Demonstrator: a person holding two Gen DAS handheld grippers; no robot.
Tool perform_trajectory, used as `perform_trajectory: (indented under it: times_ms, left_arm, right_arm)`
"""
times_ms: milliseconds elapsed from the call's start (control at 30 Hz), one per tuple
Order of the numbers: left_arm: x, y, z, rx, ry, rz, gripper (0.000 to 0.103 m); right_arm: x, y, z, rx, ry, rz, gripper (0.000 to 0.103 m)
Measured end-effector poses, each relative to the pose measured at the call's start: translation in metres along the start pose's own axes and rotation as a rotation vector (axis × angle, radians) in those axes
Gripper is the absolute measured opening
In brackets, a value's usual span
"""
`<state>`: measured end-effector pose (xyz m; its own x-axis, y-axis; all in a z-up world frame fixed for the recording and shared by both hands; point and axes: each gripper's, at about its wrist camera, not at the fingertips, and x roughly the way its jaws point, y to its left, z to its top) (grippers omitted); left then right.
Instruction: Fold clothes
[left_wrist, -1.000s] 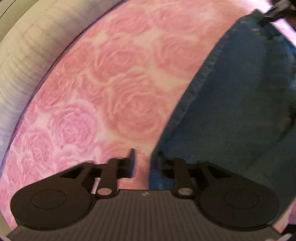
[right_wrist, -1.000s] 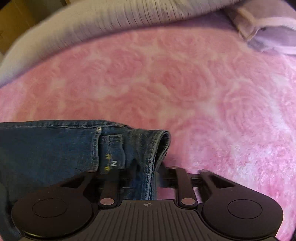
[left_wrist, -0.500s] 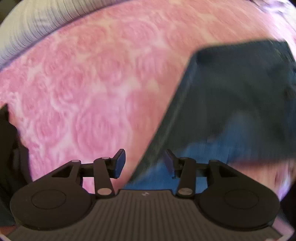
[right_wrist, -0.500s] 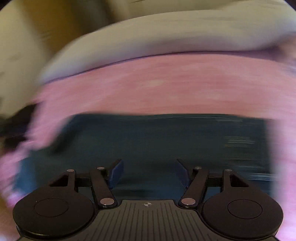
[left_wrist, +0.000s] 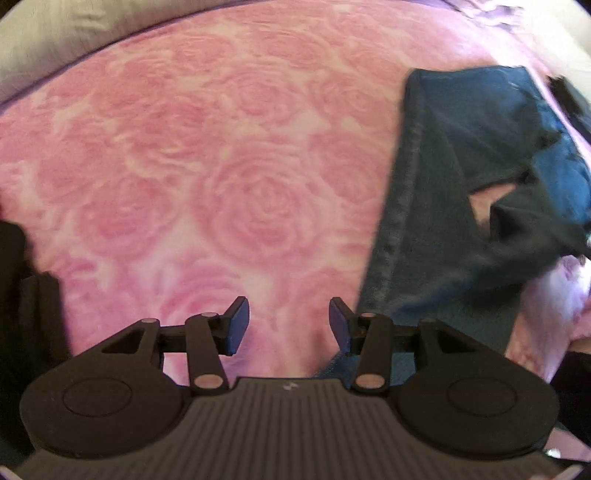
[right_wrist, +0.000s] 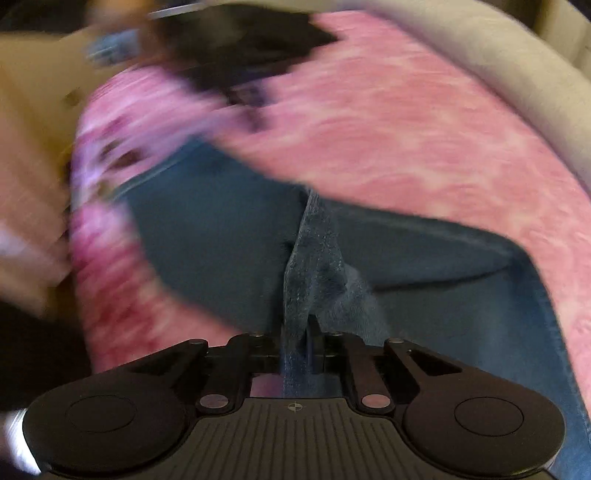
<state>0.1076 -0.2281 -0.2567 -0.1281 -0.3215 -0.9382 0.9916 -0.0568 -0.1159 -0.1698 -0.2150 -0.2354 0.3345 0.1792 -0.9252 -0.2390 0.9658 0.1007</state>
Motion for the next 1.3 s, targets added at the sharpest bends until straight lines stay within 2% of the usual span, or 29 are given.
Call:
perform_trajectory:
  times_ms: [100,167,233,300,367,467,600,633,667,733,800,900,933,967,1033,1133,1300]
  left_arm:
    - [0.011,-0.014,-0.006,0.017,0.010,-0.089,0.044]
    - [0.022,-0.027,-0.011,0.026,0.029,-0.124,0.049]
    - [0.040,-0.042,-0.016,0.057,0.095,-0.103,0.047]
    - [0.053,-0.058,-0.021,0.118,0.131,-0.047,0.043]
    - [0.044,-0.061,-0.017,0.133,0.133,-0.041,0.008]
    - [0.007,-0.051,-0.007,0.143,0.107,-0.008,0.008]
    - [-0.050,0.000,0.018,0.145,0.052,0.137,0.008]
    - [-0.058,0.015,0.027,0.136,0.039,0.168,0.014]
    - [-0.054,0.026,0.036,0.122,0.041,0.206,0.023]
    - [-0.045,0.046,0.053,0.095,0.044,0.282,0.035]
    - [-0.035,0.043,0.059,0.135,0.053,0.409,0.031]
    - [-0.031,0.021,0.052,0.163,0.007,0.394,0.033]
    - [-0.030,0.013,0.050,0.172,-0.008,0.388,0.036]
    - [-0.025,-0.001,0.047,0.186,-0.009,0.353,0.039]
    - [-0.014,-0.029,0.041,0.214,-0.011,0.284,0.039]
    - [0.001,-0.071,0.033,0.255,-0.015,0.180,0.039]
    - [0.012,-0.173,0.047,0.360,-0.072,-0.062,0.040]
  right_arm:
    - [-0.022,0.045,-0.030,-0.085,0.108,0.086,0.009]
    - [-0.028,0.068,-0.053,-0.120,0.193,0.131,0.009]
    - [-0.022,0.079,-0.074,-0.101,0.252,0.137,0.009]
    - [-0.018,0.081,-0.090,-0.063,0.275,0.125,0.009]
    - [-0.015,0.080,-0.091,-0.028,0.267,0.105,0.009]
    - [-0.011,0.078,-0.082,0.006,0.247,0.085,0.009]
    - [-0.025,0.077,-0.075,0.011,0.191,0.055,0.009]
    - [-0.027,0.075,-0.073,0.014,0.175,0.046,0.009]
    - [-0.028,0.073,-0.072,0.018,0.164,0.037,0.009]
    - [-0.030,0.072,-0.071,0.026,0.156,0.023,0.009]
    - [-0.032,0.072,-0.070,0.030,0.151,0.004,0.010]
    - [-0.040,0.080,-0.074,0.071,0.136,-0.045,0.018]
    - [-0.042,0.082,-0.076,0.104,0.128,-0.055,0.024]
    - [-0.045,0.083,-0.079,0.140,0.123,-0.067,0.033]
    - [-0.053,0.085,-0.084,0.193,0.118,-0.092,0.041]
    - [-0.062,0.085,-0.094,0.303,0.105,-0.150,0.045]
    - [-0.097,0.053,-0.139,0.620,0.053,-0.325,0.050]
